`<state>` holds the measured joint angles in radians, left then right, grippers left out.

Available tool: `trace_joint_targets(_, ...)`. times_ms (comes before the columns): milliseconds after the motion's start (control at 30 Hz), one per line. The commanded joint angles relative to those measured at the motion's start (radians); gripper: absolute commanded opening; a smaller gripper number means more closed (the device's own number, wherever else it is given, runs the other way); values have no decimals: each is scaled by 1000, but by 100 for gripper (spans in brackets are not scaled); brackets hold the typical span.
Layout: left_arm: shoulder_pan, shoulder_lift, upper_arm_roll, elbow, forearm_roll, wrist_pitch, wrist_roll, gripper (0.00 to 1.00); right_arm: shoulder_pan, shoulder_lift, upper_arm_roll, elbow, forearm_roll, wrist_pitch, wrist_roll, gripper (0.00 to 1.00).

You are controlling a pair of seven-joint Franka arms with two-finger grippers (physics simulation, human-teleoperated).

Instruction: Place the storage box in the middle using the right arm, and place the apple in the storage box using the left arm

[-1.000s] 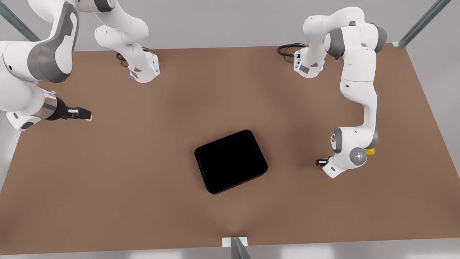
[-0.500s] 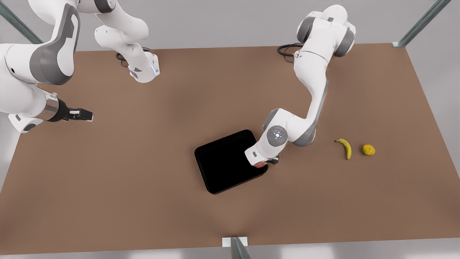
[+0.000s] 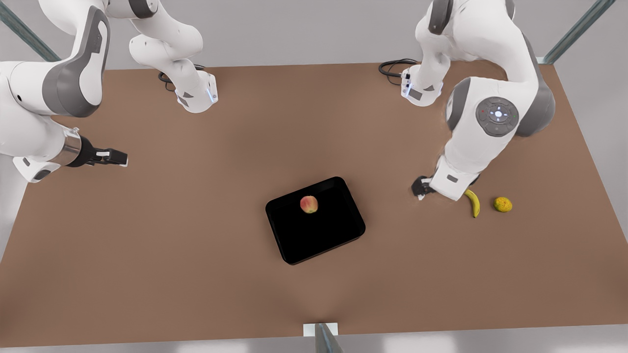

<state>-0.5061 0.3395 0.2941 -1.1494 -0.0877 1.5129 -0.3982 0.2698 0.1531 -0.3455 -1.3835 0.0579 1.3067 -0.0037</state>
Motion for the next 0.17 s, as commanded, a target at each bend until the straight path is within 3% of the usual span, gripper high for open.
trace_joint_targets(0, 139, -117, -122, -67, -6, -247, 254, 100, 0, -1, -1, 0, 2, 0, -4, 100)
trace_joint_targets(133, 159, -142, -124, -82, -1, -307, 259, 100, 2, 0, -1, -2, 2, 2, -4, 100)
